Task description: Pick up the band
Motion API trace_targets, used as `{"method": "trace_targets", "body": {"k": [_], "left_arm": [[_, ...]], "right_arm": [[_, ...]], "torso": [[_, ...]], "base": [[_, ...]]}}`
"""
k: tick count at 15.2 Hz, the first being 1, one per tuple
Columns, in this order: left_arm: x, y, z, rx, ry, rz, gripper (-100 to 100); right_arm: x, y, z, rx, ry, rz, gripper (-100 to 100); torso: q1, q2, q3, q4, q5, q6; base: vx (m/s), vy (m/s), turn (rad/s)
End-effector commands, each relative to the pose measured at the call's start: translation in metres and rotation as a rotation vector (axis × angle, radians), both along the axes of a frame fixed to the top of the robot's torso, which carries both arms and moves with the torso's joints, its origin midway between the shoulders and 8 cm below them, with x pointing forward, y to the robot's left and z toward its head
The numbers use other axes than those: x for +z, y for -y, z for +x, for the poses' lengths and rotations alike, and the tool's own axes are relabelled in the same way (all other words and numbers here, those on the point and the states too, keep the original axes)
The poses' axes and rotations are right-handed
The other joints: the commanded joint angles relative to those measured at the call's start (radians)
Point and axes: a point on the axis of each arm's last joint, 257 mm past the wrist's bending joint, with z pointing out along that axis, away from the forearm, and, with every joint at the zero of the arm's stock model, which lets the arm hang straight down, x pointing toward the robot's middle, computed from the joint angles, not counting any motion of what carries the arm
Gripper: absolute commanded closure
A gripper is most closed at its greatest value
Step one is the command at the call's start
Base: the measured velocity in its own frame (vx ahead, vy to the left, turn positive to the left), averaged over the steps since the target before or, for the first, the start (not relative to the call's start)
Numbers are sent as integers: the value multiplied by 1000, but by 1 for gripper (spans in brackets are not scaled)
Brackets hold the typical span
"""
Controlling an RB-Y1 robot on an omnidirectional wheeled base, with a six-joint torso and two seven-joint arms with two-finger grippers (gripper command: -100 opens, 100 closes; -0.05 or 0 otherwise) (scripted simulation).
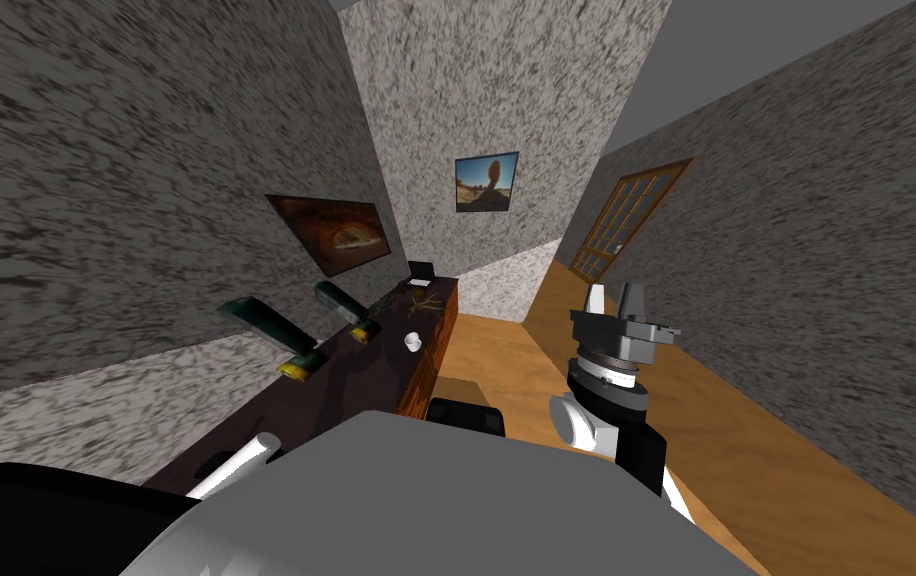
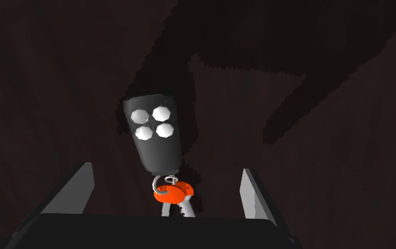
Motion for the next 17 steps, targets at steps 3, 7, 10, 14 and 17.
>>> {"method": "trace_targets", "body": {"k": [3, 7, 10, 14, 17], "left_arm": [[-13, 7, -2, 7, 2, 7, -100], [2, -2, 1, -2, 0, 2, 100], [5, -5, 1, -4, 1, 3, 100], [3, -8, 11, -19, 19, 15, -100], [-5, -5, 7, -9, 17, 15, -100]], "right_arm": [[0, 0, 0, 0, 0, 0, 0], [0, 0, 0, 0, 0, 0, 0], [0, 0, 0, 0, 0, 0, 0], [0, 0, 0, 0, 0, 0, 0], [0, 0, 0, 0, 0, 0, 0]], "torso": [[0, 0, 0, 0, 0, 0], [-3, -1, -1, 0, -1, 0], [-1, -2, -1, 0, 2, 0], [-6, 4, 2, 1, 0, 0], [3, 1, 1, 1, 2, 0]], "base": [[-11, 23, -29], [6, -11, 33], [16, -29, 22], [-67, -97, -30], [-12, 28, -79]]}}
